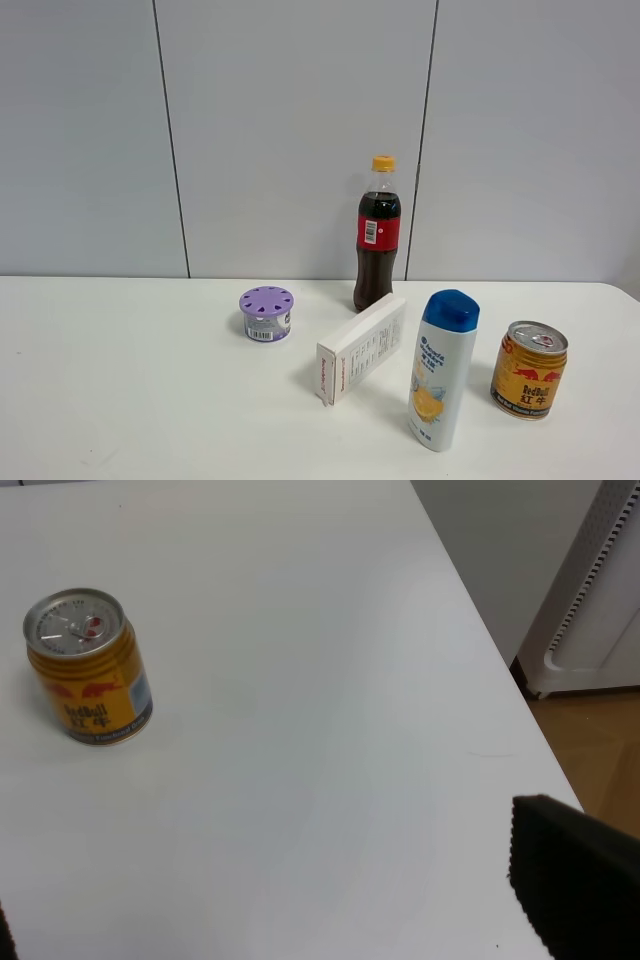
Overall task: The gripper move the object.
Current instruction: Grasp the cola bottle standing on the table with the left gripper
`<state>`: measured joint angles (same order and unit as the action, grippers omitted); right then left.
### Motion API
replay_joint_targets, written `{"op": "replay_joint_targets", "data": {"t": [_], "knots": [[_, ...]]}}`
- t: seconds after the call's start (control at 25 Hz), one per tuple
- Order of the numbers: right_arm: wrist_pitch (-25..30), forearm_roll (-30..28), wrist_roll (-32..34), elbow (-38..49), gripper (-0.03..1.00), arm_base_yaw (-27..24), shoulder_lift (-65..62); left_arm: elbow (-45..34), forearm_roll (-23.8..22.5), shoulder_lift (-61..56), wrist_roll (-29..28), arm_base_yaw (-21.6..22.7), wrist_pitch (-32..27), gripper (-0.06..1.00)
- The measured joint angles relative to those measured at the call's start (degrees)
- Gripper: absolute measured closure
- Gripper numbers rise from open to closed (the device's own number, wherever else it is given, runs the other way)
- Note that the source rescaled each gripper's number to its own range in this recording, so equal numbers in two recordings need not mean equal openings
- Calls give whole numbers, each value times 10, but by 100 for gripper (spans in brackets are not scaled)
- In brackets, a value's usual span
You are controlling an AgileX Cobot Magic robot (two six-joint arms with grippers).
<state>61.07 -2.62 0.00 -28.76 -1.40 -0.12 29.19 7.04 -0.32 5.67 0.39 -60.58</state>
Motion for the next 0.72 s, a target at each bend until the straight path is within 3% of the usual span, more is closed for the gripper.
{"op": "replay_joint_targets", "data": {"t": [0.72], "knots": [[0,0,0,0,-3,0,0,0,7,0,-4,0,0,-6]]}}
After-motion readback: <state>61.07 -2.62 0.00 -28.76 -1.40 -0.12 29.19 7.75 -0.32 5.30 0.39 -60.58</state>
